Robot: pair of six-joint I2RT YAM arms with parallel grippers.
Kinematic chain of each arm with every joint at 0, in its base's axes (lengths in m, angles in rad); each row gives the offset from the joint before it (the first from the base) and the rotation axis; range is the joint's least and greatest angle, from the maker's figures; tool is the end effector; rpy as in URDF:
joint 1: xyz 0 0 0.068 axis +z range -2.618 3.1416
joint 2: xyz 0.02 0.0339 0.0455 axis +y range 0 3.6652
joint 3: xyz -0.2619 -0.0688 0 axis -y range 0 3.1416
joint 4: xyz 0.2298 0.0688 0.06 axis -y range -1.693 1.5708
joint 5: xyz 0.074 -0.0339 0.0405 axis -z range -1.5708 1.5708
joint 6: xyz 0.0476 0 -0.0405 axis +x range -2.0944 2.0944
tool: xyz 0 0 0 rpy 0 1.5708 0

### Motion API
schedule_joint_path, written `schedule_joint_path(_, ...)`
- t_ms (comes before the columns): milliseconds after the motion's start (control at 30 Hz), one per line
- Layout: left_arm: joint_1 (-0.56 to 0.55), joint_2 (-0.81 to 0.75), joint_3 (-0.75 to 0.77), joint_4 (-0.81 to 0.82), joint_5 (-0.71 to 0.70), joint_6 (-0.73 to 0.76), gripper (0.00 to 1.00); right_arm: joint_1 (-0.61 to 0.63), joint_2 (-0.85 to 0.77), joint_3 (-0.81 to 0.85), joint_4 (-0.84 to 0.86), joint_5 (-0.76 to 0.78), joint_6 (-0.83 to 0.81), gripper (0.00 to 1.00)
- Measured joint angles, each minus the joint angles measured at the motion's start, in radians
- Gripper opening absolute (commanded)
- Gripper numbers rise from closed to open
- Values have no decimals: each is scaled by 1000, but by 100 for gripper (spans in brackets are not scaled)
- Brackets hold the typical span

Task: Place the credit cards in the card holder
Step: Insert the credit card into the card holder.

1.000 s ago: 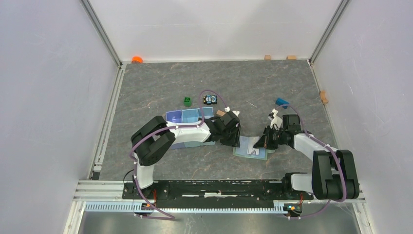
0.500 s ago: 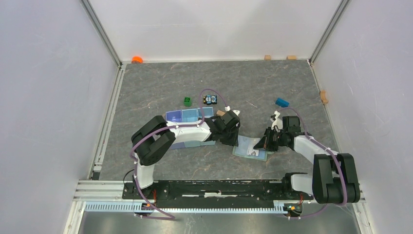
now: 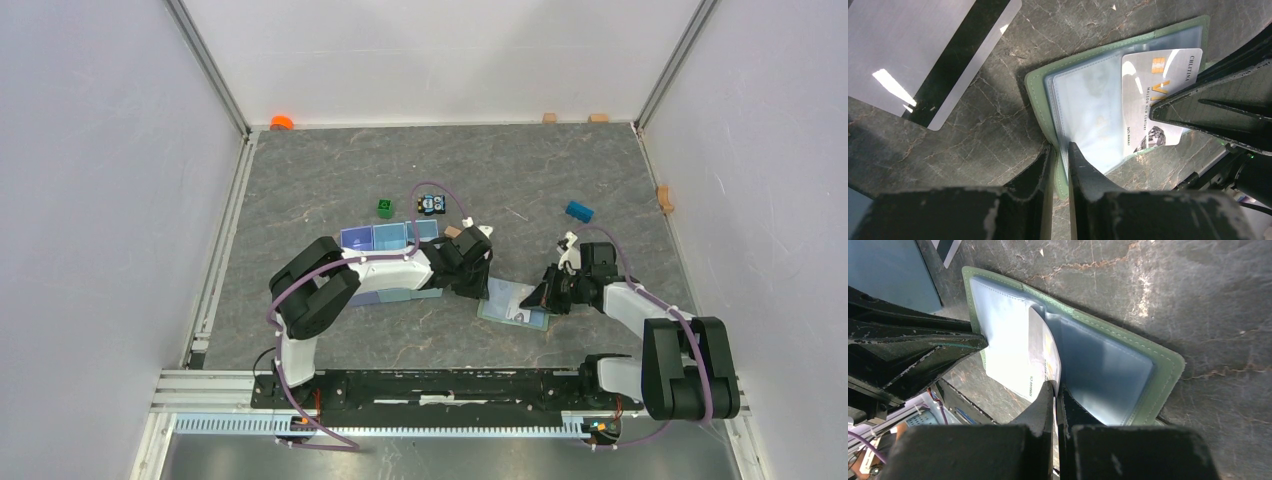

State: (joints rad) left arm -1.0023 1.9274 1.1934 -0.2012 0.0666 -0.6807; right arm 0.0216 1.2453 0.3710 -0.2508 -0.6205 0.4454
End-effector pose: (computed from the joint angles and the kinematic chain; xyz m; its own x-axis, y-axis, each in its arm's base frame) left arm 0.2096 -0.3340 0.1518 -0.8792 0.2099 -0.4276 0.3973 0.8184 -0.4152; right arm 0.1777 0.0315 0.1221 -0.9296 0.3305 -0.1630 0.1466 0.7376 0.6592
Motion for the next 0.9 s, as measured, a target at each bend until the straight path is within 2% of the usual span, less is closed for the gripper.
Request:
schedule_joint_path(333,10,0,-10,24,40,24,14,0,39,-4,39,-39,33,0)
schedule_joint_path(800,27,-1,-42,79,102,23,20,48,93,13,93,-48,97,0)
schedule_joint_path(900,32,-1,-48,91,114,23,20,55,92,16,89,-39,104,3)
